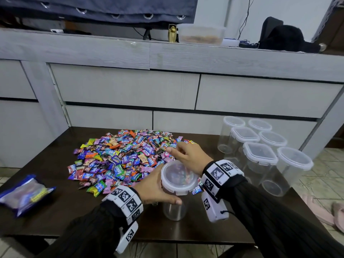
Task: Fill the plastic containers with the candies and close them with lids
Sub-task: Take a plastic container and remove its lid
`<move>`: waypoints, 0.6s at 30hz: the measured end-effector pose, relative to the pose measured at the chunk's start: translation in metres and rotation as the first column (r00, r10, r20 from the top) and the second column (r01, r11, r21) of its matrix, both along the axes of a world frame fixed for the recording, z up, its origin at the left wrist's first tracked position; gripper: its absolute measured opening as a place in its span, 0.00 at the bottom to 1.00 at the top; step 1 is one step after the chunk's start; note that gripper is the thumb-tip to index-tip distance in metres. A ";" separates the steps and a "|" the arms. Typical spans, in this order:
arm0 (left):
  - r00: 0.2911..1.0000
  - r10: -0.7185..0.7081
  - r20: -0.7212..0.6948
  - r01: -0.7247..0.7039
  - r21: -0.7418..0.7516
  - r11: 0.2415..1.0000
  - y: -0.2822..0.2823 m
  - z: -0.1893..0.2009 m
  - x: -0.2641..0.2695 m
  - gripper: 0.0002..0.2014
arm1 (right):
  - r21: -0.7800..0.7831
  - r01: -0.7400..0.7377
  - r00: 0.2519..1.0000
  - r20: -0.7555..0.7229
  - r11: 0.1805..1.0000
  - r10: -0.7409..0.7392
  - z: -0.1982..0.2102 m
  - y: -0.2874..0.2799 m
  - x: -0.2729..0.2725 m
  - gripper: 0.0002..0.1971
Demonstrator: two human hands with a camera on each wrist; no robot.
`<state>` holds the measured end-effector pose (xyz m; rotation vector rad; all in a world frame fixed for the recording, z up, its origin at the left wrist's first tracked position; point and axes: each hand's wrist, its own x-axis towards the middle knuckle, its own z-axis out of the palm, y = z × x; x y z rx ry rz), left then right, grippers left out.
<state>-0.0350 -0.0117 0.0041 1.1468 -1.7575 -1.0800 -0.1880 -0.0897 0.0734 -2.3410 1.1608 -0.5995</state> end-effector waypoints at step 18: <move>0.967 0.193 0.169 -0.181 -0.083 0.980 -0.004 -0.016 -0.004 0.45 | 0.128 0.278 0.950 -0.185 0.952 -0.252 0.009 0.005 -0.022 0.28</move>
